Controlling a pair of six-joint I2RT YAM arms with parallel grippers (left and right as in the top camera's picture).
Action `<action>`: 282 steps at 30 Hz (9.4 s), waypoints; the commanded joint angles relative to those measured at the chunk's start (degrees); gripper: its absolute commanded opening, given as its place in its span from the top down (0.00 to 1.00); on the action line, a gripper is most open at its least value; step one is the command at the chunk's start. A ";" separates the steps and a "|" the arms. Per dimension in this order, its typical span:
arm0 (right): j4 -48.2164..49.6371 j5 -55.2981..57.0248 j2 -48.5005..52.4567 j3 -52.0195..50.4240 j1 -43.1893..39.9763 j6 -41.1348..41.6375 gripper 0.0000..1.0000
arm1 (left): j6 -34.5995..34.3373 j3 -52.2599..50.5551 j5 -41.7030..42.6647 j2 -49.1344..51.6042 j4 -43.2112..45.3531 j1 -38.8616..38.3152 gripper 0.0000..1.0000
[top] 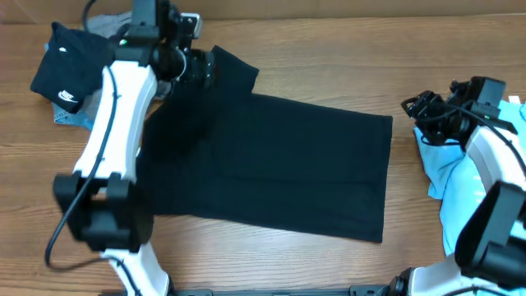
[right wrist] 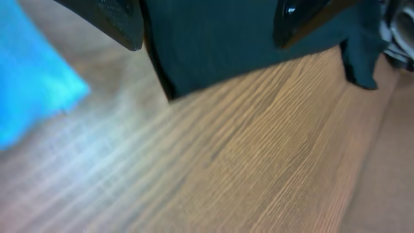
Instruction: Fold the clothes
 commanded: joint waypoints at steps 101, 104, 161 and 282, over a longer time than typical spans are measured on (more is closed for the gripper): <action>-9.38 12.09 0.42 2.01 6.49 -3.37 0.95 | -1.68 4.33 -6.08 32.20 37.81 -2.25 0.44; -9.38 12.09 0.42 2.01 6.49 -3.37 0.95 | -1.92 4.35 -5.95 32.87 36.81 -2.29 0.45; -27.19 6.25 0.20 2.03 5.64 -7.58 0.95 | -1.70 4.33 -15.41 4.17 -21.73 0.50 0.96; -22.03 15.58 -2.21 -7.65 9.33 -2.45 0.69 | 1.38 -13.84 -5.64 -14.03 -26.10 4.39 0.55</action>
